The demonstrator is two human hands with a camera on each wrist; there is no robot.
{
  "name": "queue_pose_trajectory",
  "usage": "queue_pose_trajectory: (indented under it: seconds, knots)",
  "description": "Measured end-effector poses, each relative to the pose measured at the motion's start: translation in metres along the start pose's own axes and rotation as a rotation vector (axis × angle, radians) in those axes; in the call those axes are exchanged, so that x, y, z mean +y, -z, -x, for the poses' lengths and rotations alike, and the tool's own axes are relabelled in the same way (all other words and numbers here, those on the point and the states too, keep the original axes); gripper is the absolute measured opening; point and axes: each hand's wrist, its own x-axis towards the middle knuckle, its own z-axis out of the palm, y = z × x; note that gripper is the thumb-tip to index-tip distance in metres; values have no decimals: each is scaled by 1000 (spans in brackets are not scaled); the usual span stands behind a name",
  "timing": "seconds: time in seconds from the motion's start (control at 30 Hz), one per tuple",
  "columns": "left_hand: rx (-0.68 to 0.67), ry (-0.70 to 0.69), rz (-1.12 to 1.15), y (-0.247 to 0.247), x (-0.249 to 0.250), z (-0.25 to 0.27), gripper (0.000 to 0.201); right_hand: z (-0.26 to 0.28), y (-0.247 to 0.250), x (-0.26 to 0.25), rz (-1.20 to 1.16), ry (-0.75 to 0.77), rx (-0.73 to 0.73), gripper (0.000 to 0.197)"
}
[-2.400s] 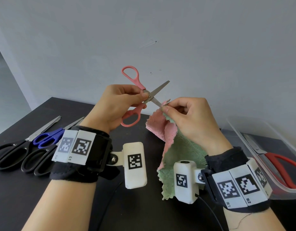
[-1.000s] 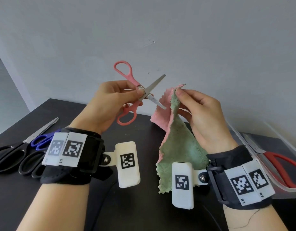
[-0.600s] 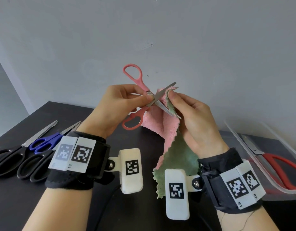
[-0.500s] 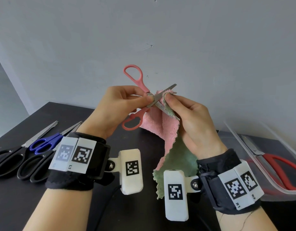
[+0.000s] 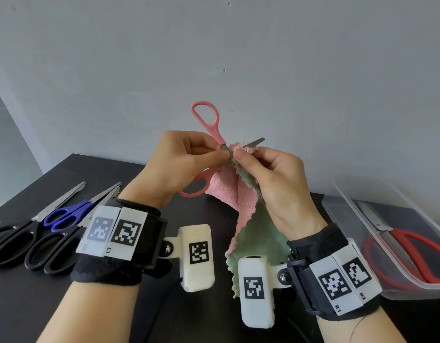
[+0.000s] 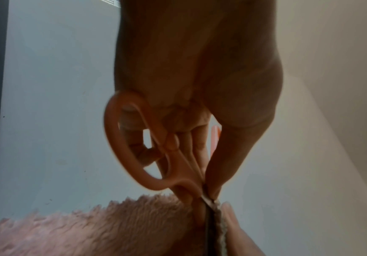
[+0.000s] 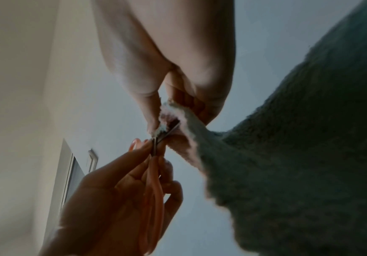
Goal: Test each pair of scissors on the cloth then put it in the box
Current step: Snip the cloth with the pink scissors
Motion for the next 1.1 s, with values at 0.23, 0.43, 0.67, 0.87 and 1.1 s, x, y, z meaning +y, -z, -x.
queue_pose_trajectory:
  seconds: [0.23, 0.43, 0.67, 0.87, 1.1]
  knots:
    - [-6, -12, -6, 4, 2, 1, 15, 2, -4, 0, 19, -1, 2, 12]
    - [-12, -18, -23, 4, 4, 2, 14, 0, -2, -1, 6, -1, 13, 12]
    - [-20, -24, -56, 6, 7, 4, 11, 0, -3, -2, -31, -5, 22, 10]
    - [-29, -20, -76, 8, 8, 4, 13, -2, -1, -3, -32, 2, 37, 10]
    - [-28, -10, -112, 12, 6, 3, 7, -2, 4, -7, -53, 4, 45, 11]
